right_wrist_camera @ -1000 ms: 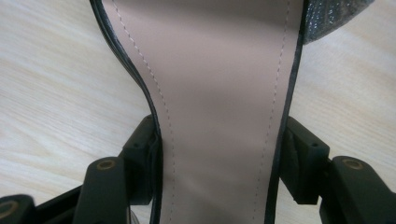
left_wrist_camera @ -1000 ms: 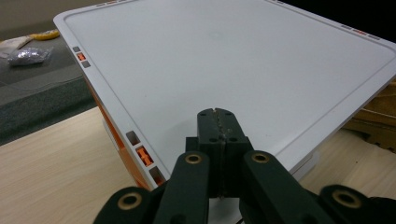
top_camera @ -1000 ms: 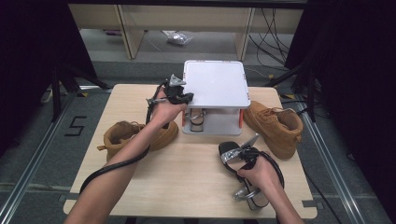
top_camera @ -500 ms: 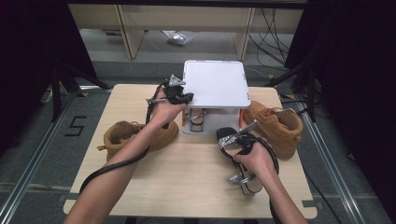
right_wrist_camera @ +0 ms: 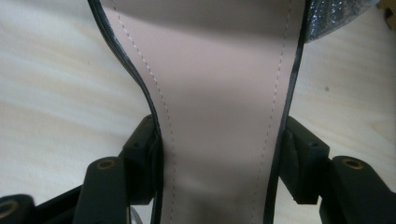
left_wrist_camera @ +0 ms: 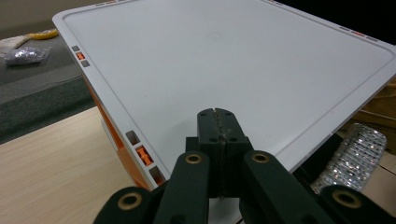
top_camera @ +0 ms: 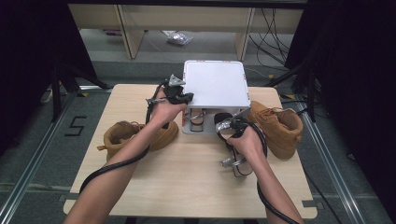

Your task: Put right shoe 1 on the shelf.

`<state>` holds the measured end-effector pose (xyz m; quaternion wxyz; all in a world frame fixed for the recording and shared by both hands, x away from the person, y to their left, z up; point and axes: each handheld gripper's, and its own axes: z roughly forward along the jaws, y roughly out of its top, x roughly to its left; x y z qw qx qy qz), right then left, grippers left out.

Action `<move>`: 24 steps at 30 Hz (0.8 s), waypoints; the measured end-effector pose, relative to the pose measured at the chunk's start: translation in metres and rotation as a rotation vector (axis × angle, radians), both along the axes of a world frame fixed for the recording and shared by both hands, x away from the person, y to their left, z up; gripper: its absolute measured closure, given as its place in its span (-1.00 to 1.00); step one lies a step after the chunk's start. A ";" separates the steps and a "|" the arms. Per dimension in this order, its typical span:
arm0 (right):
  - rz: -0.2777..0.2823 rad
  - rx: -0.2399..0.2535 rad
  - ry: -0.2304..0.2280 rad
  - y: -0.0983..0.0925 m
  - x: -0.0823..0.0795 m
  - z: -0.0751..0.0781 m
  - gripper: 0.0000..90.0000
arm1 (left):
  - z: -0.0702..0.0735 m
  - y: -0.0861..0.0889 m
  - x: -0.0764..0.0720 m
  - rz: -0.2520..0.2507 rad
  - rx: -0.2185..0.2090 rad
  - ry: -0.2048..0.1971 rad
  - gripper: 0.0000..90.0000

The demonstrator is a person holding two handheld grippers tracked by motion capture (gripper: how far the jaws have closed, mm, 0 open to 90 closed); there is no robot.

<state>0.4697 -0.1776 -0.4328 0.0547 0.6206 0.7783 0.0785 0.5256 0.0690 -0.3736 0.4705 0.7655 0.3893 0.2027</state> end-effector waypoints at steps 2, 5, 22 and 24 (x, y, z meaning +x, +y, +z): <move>-0.004 -0.001 -0.008 0.002 0.006 -0.003 -0.09 | -0.001 0.000 0.000 0.001 -0.007 -0.007 1.00; -0.034 0.014 -0.011 0.006 0.012 -0.007 -0.09 | -0.001 -0.001 0.000 0.003 -0.025 -0.005 1.00; -0.146 0.023 -0.067 0.015 0.024 -0.027 -0.10 | -0.001 0.000 0.000 0.001 -0.010 -0.007 1.00; -0.137 0.025 -0.077 0.015 0.025 -0.031 -0.12 | -0.001 -0.001 0.000 0.002 -0.025 -0.007 1.00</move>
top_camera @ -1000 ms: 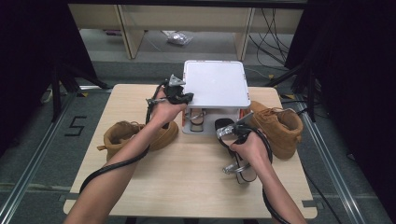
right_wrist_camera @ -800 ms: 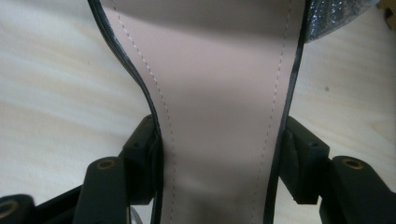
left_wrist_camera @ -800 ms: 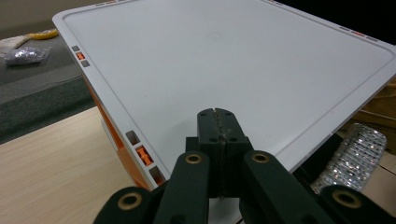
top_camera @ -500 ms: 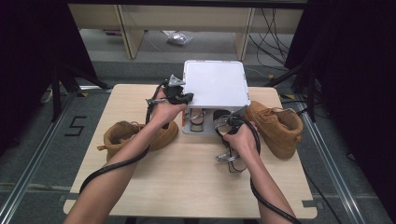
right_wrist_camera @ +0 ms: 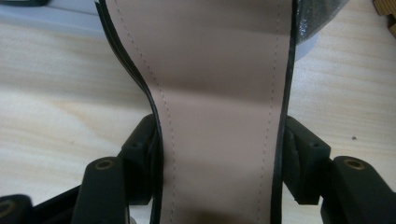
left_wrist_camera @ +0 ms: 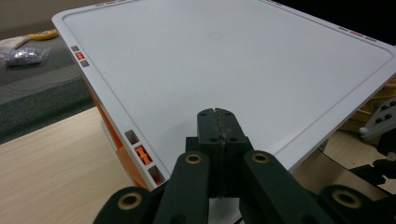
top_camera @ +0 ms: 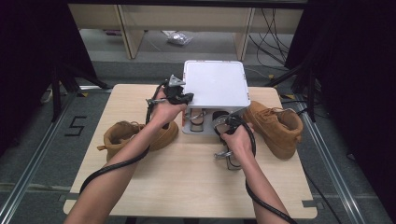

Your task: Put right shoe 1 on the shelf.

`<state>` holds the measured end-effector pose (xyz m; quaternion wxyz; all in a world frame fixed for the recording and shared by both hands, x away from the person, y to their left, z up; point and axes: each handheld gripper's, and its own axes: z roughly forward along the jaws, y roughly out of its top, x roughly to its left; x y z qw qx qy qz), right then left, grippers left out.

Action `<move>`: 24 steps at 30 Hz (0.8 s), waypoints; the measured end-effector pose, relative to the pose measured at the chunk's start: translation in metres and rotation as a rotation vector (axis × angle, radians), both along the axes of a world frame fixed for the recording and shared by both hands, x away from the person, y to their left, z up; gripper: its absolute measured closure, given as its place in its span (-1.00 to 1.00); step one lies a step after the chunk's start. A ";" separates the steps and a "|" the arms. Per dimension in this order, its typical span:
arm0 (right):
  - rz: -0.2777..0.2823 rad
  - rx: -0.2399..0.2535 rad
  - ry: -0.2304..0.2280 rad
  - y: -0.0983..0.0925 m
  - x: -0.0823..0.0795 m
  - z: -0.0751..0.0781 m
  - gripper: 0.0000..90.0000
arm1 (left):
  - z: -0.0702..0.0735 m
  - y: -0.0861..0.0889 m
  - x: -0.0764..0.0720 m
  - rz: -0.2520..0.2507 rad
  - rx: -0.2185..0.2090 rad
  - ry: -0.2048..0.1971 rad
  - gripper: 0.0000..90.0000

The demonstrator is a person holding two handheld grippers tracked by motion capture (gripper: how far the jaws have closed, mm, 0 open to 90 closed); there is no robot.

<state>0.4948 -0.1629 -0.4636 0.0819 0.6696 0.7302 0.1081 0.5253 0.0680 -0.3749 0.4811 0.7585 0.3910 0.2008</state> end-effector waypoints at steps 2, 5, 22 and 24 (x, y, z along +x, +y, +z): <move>0.003 0.011 -0.008 0.000 0.000 -0.002 -0.19 | 0.000 0.000 0.000 0.000 -0.002 0.001 1.00; -0.013 0.034 -0.020 0.000 0.000 0.000 -0.25 | 0.000 0.000 0.000 -0.001 0.001 0.001 1.00; 0.068 0.100 -0.155 -0.023 -0.049 0.052 0.49 | 0.000 0.000 -0.001 0.000 0.001 -0.003 1.00; 0.081 0.098 -0.156 -0.028 -0.056 0.056 0.62 | 0.000 0.000 -0.001 0.000 0.003 -0.005 1.00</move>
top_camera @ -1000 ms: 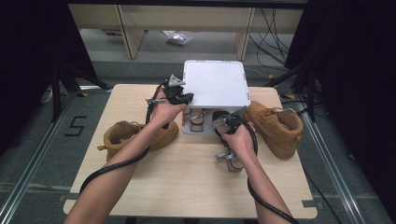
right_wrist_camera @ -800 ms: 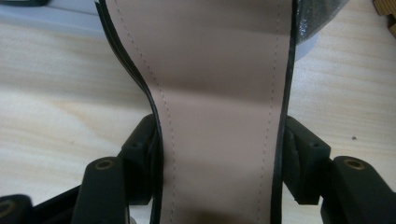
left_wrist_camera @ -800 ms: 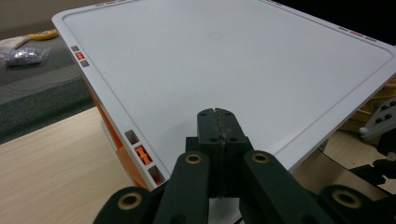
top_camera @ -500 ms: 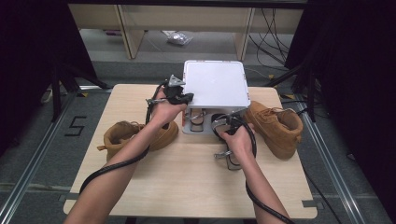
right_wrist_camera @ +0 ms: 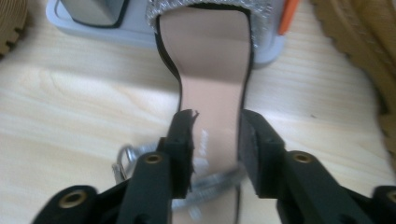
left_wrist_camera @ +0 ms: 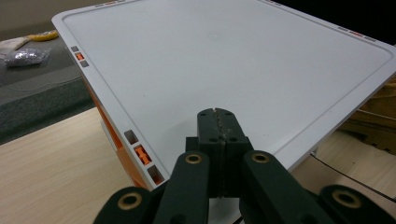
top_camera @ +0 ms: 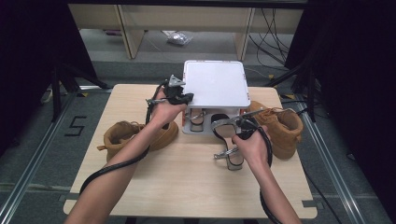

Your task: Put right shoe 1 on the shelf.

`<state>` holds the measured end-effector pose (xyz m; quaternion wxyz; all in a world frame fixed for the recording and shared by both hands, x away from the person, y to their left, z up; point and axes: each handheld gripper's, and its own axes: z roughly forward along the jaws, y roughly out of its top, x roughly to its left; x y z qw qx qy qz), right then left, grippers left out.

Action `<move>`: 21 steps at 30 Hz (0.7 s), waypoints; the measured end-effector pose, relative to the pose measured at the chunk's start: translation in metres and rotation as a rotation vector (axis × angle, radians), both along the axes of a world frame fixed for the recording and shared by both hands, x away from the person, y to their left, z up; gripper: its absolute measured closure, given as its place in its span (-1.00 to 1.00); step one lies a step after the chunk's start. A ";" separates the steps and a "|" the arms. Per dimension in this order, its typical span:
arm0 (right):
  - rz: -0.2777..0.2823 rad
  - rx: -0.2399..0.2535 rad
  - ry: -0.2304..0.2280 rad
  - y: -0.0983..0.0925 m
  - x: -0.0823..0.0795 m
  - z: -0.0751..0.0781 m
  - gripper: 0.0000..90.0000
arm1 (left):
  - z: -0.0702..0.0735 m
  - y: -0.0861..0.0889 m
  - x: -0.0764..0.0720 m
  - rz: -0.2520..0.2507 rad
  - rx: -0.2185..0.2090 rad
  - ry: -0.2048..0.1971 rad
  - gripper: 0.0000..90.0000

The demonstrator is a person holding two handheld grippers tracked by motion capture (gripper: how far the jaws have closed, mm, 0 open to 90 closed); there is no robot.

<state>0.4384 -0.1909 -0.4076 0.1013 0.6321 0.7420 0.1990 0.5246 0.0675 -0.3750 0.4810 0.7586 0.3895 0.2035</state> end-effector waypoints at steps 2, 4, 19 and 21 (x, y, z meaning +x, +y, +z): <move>0.008 -0.004 -0.001 -0.005 -0.008 0.003 0.72 | 0.000 0.000 0.000 0.000 0.002 0.000 1.00; 0.019 -0.006 0.001 -0.009 -0.016 0.003 0.80 | 0.000 0.000 0.000 0.000 0.004 0.000 1.00; 0.130 -0.059 0.029 -0.022 -0.056 -0.028 1.00 | 0.000 -0.001 -0.001 0.002 0.007 0.001 1.00; 0.121 -0.039 0.034 -0.021 -0.060 -0.028 1.00 | 0.000 -0.001 -0.001 0.001 0.008 0.000 1.00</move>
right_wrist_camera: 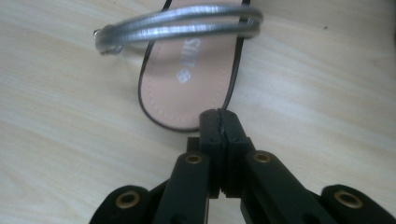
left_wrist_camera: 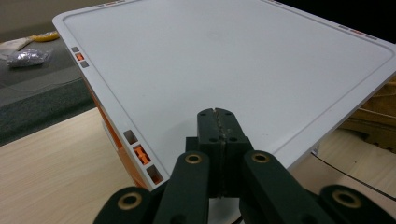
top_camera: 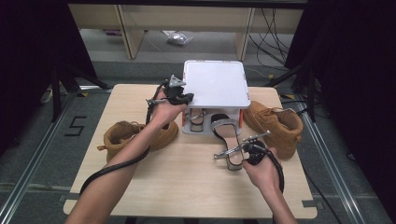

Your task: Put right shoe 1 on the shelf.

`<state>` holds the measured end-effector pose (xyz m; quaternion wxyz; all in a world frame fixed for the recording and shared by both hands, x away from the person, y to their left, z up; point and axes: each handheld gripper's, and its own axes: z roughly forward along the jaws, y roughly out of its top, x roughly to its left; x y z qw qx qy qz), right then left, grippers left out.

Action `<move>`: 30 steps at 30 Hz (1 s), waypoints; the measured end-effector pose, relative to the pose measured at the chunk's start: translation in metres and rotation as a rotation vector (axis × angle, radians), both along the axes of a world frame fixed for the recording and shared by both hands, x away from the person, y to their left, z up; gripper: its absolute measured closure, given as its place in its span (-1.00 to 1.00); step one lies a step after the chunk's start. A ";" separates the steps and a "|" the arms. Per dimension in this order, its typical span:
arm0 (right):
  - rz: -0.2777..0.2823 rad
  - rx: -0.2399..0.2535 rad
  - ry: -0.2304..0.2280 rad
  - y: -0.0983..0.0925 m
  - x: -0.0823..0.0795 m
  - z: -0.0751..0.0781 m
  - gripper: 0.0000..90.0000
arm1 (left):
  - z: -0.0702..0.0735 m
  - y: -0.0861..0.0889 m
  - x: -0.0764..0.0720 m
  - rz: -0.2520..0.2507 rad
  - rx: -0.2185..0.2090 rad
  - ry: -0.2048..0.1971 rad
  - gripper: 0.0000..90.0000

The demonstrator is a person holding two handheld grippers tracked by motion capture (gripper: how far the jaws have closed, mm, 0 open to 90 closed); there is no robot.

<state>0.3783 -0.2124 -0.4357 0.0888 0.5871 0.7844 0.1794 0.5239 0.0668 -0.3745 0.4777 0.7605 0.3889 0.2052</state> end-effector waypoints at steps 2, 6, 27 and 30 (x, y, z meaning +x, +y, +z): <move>0.005 -0.004 -0.002 -0.001 -0.003 0.001 1.00 | 0.000 0.000 0.000 0.000 0.000 0.000 1.00; 0.022 -0.010 0.014 -0.001 -0.009 -0.001 1.00 | 0.000 0.000 0.000 0.000 0.000 -0.001 1.00; 0.037 0.024 0.035 0.014 -0.007 -0.023 1.00 | 0.000 -0.001 -0.001 -0.004 0.001 -0.001 1.00; 0.050 0.038 0.031 0.015 -0.005 -0.023 1.00 | 0.000 -0.001 -0.001 -0.003 0.005 -0.001 1.00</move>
